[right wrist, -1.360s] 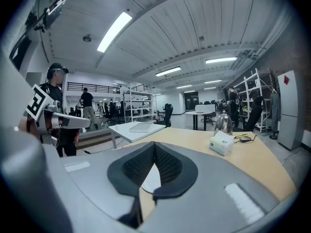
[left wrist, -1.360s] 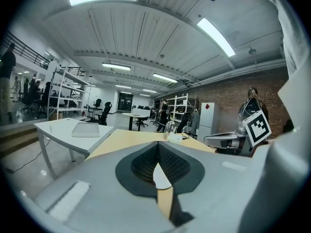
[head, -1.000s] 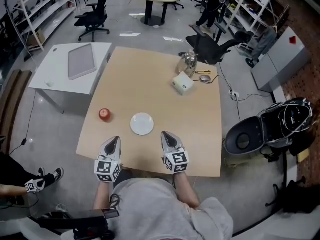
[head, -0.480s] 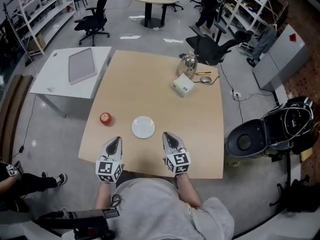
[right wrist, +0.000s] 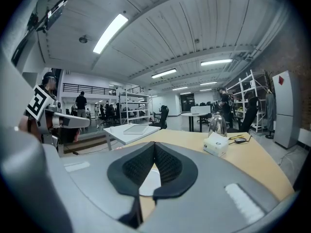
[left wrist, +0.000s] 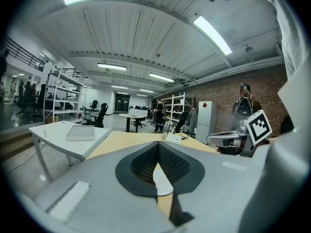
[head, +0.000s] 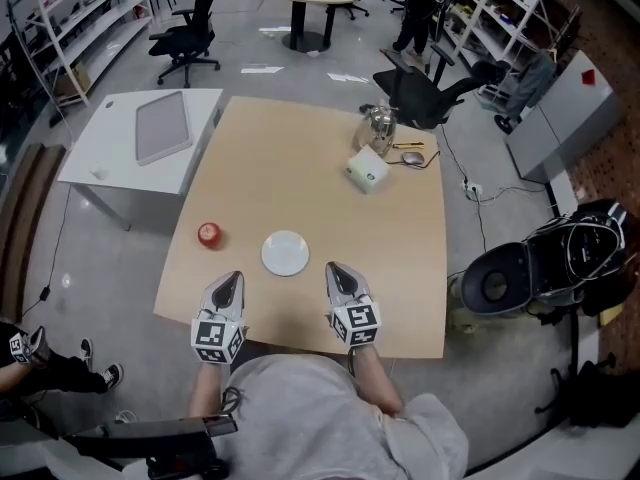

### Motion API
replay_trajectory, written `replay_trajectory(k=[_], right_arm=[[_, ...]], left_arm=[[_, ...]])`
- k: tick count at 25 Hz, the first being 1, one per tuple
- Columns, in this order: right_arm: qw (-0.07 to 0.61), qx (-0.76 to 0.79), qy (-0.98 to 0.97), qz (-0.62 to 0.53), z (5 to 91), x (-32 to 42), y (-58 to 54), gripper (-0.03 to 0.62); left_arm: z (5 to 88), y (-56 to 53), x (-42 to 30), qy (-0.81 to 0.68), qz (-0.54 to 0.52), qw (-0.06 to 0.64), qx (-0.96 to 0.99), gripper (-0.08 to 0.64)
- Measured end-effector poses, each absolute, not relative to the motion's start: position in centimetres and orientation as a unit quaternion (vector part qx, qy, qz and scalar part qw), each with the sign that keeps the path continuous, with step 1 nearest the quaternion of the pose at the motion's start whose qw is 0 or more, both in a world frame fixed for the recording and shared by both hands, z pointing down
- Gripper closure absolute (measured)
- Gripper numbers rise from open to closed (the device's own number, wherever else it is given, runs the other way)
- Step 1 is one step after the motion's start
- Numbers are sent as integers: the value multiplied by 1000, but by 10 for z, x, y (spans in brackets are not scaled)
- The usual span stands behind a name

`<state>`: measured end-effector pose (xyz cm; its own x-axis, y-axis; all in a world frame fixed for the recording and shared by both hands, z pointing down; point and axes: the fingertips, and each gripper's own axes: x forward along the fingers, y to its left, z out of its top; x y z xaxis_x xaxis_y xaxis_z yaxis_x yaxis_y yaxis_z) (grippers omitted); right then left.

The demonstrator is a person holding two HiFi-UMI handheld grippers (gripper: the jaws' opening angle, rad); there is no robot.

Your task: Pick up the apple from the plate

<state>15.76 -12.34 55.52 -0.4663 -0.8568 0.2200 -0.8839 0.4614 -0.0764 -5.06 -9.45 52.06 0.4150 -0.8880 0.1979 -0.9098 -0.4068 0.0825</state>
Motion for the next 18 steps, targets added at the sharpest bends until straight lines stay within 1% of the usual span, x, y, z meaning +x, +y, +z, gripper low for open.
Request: replay_trajectory(k=[18], right_arm=[[83, 508, -853, 90, 560, 158, -129, 586]], left_arm=[[525, -100, -48, -541, 63, 93, 834, 540]])
